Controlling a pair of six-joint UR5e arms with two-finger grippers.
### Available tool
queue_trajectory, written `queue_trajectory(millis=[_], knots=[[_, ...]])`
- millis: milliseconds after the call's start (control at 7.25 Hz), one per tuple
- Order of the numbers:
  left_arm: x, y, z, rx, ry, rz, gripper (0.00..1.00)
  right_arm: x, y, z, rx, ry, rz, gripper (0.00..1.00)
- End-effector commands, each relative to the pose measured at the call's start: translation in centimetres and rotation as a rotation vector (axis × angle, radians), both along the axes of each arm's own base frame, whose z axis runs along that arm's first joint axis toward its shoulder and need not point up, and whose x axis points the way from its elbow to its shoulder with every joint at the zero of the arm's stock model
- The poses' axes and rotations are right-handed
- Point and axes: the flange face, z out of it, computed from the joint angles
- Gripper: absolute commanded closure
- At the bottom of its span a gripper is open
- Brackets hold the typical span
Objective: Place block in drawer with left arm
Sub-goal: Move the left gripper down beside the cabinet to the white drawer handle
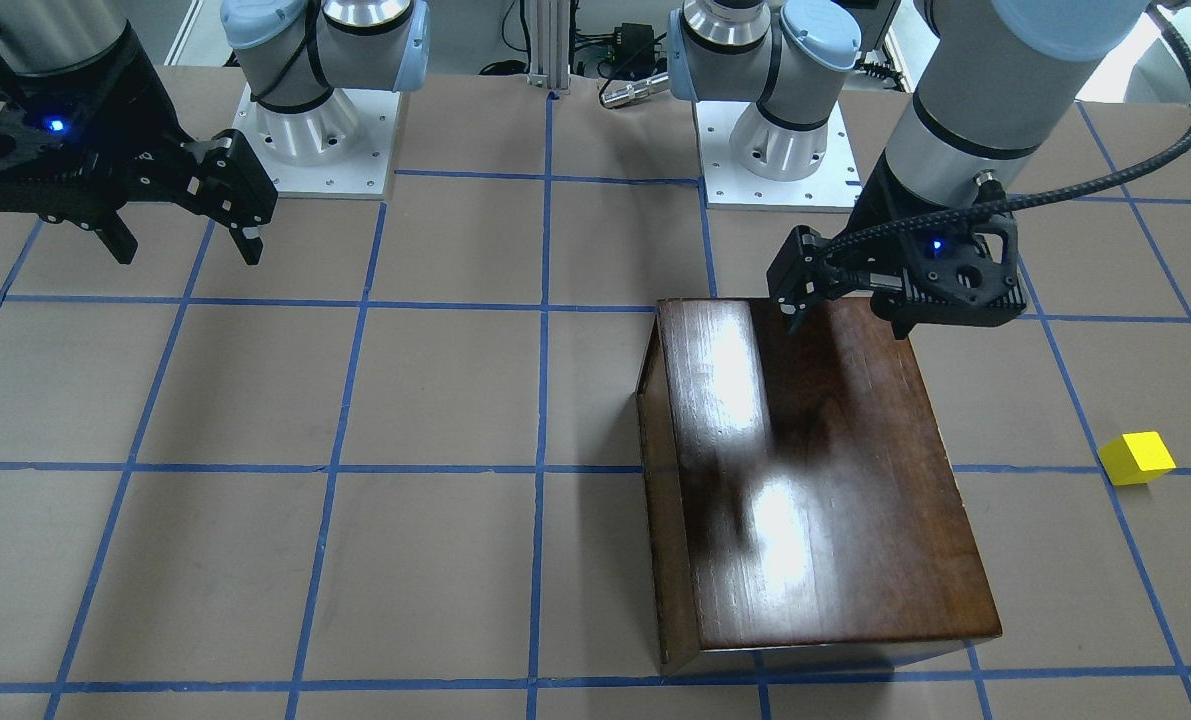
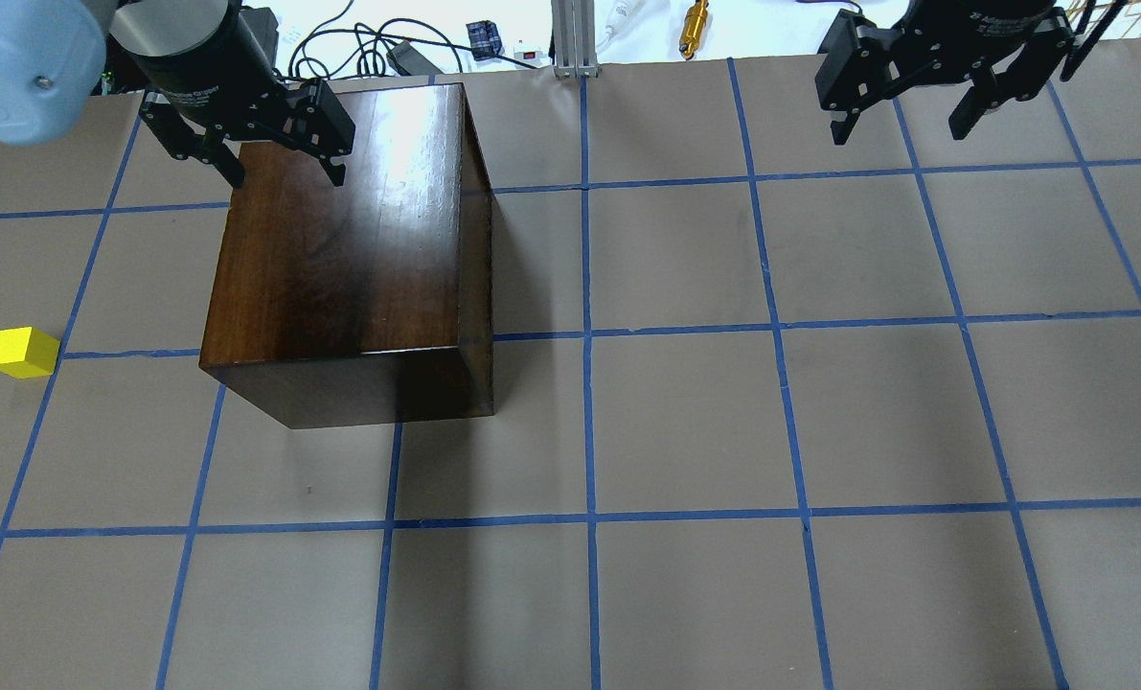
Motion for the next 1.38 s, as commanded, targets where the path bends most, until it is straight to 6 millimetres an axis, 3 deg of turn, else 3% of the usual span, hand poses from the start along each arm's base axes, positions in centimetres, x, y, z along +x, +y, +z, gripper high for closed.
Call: queue_trajectory(millis=[0, 276, 690, 828, 966, 1241], knots=[[0.0, -0.1, -0.1, 0.003, 0.000, 0.000, 0.00, 0.1, 0.1, 0.1, -0.001, 0.000, 0.001, 0.00], [0.5, 0.0, 0.0, 0.012, 0.005, 0.009, 0.00, 0.1, 0.1, 0.1, -0.001, 0.000, 0.001, 0.00], [7.8, -0.2, 0.1, 0.079, 0.118, 0.131, 0.00, 0.0, 0.1, 0.1, -0.001, 0.001, 0.001, 0.00], [10.7, -0.1, 0.0, 0.089, 0.123, 0.177, 0.00, 0.0, 0.0, 0.1, -0.001, 0.001, -0.001, 0.00], [15.1, 0.2, -0.8, 0.115, 0.157, 0.208, 0.00, 0.0, 0.0, 0.0, 0.000, 0.001, 0.001, 0.00], [24.6, -0.2, -5.1, 0.122, 0.291, 0.158, 0.00, 0.0, 0.0, 0.0, 0.000, 0.001, 0.001, 0.00]])
